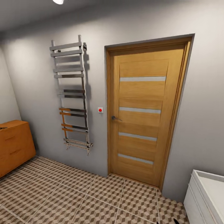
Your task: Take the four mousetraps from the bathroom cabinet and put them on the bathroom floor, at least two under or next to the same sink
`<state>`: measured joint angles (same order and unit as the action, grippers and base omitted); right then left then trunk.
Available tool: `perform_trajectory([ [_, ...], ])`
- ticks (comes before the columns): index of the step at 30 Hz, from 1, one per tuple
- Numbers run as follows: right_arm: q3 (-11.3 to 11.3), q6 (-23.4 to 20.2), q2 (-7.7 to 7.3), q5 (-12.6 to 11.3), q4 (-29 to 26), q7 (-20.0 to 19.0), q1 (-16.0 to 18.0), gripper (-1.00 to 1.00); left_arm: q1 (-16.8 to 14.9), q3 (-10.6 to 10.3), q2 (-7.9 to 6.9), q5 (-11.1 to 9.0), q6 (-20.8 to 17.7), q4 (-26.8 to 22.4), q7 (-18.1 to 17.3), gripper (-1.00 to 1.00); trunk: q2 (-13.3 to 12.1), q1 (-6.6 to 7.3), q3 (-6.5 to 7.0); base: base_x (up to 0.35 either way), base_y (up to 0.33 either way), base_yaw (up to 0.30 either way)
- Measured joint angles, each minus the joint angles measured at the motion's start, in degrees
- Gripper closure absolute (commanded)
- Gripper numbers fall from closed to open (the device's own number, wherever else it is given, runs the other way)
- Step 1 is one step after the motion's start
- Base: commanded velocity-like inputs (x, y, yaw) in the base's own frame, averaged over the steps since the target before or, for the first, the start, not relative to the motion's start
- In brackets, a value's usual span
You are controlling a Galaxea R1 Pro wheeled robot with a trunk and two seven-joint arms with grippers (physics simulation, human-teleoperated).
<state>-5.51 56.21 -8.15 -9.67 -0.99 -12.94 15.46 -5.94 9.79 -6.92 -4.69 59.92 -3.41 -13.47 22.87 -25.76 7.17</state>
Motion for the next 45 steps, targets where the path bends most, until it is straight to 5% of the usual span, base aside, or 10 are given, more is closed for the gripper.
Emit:
perform_trajectory([
  [45,0.0,0.0,0.00,0.0,0.0,0.0,0.0,-1.00,0.0,0.0,0.07,0.0,0.0,0.0,0.0,-1.00,0.0,0.00,0.00,0.000,0.000,0.290],
])
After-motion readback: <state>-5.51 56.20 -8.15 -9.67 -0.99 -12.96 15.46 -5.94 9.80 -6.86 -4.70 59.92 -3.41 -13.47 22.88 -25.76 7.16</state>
